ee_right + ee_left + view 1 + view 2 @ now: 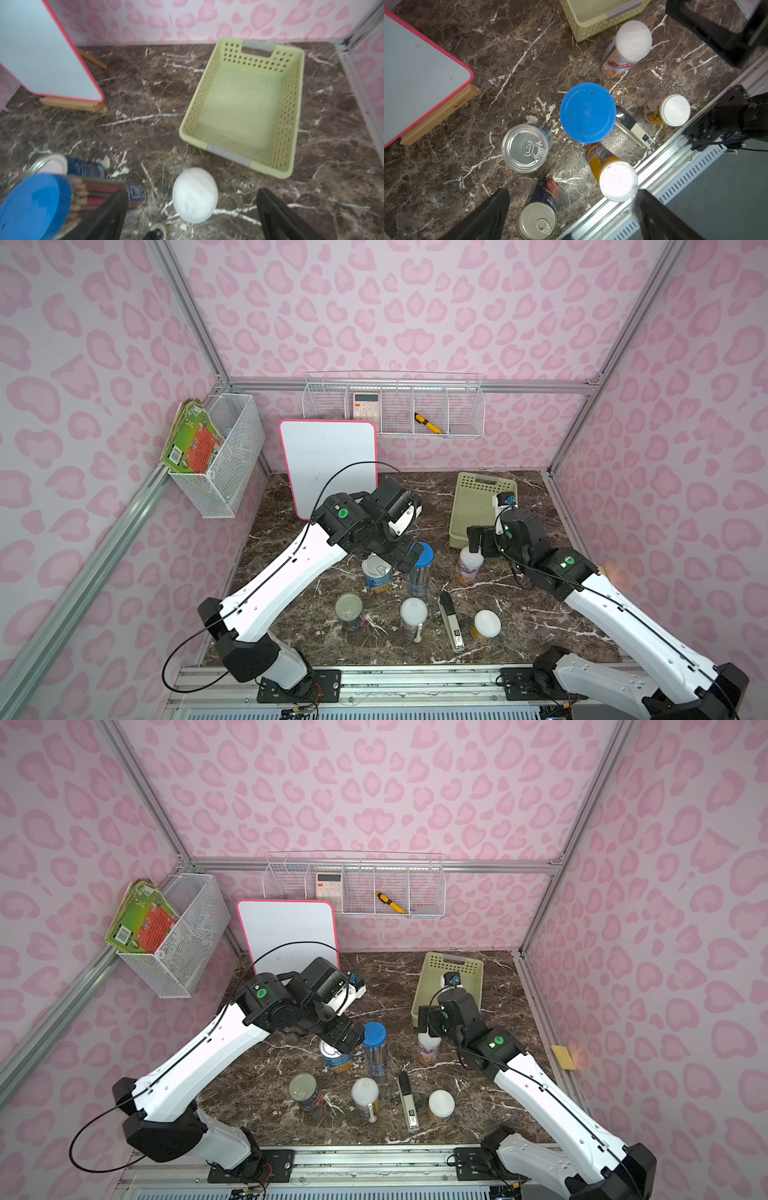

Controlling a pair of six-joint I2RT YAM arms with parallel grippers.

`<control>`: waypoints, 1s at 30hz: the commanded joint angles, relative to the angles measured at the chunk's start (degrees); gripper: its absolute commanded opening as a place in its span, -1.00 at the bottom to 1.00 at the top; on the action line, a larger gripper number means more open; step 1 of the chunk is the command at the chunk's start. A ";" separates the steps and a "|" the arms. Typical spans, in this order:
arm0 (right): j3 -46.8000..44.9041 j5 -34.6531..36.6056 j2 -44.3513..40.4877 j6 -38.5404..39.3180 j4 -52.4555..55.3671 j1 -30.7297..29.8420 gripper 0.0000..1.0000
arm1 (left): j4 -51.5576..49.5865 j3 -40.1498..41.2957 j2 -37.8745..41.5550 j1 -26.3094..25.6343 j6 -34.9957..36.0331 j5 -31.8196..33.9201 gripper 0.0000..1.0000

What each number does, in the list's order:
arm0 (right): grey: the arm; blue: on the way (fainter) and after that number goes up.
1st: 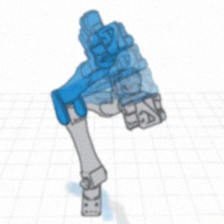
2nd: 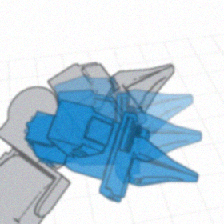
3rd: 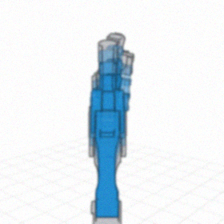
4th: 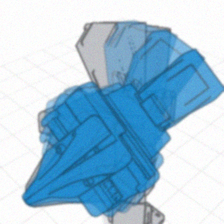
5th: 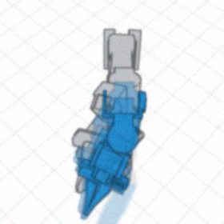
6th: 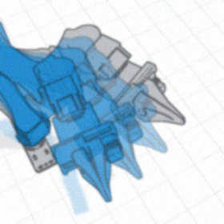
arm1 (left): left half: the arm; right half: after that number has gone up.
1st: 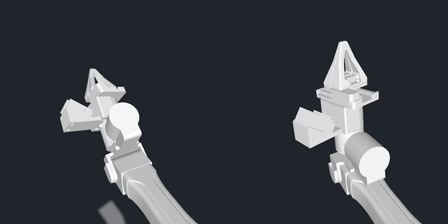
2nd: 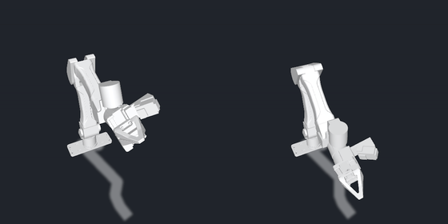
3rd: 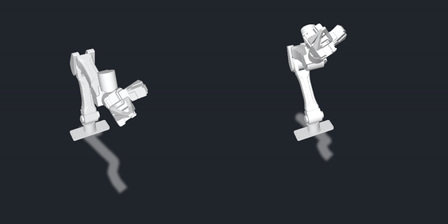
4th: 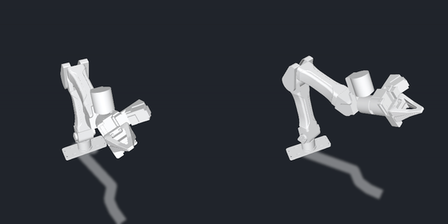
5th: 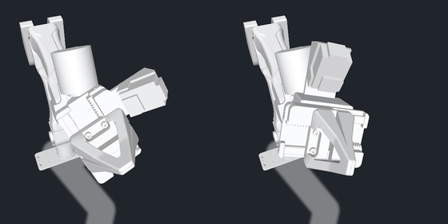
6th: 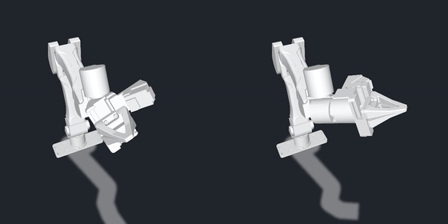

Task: Put the canned food in the basket
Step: Pick up the distractor from the center of the board.

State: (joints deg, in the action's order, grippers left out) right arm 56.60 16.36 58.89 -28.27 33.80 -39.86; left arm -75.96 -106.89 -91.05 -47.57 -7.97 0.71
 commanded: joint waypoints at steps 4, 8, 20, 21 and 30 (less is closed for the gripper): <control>-5.91 -1.95 -2.13 -6.48 4.92 -9.13 0.89 | -5.33 -6.67 -10.48 -2.29 1.36 -1.14 0.99; -10.25 -4.52 -4.23 -8.08 2.89 -11.47 0.88 | -6.01 -9.09 -15.17 -2.53 1.22 -0.54 0.98; -13.24 -5.05 -0.77 -9.27 1.01 -19.63 0.85 | -11.40 -12.44 -24.20 -2.44 -1.25 4.73 0.77; -13.47 -5.02 -0.54 -9.45 0.92 -19.98 0.85 | -11.09 -11.93 -24.50 -2.29 -1.12 4.80 0.69; -14.66 -7.14 2.07 -10.18 0.19 -22.77 0.87 | -7.59 -10.63 -25.76 -1.35 0.38 0.60 0.17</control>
State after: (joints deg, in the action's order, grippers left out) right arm 41.67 9.78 60.12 -37.82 34.35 -61.87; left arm -84.51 -117.75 -116.49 -49.28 -8.56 3.20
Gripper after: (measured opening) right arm 0.932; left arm 0.645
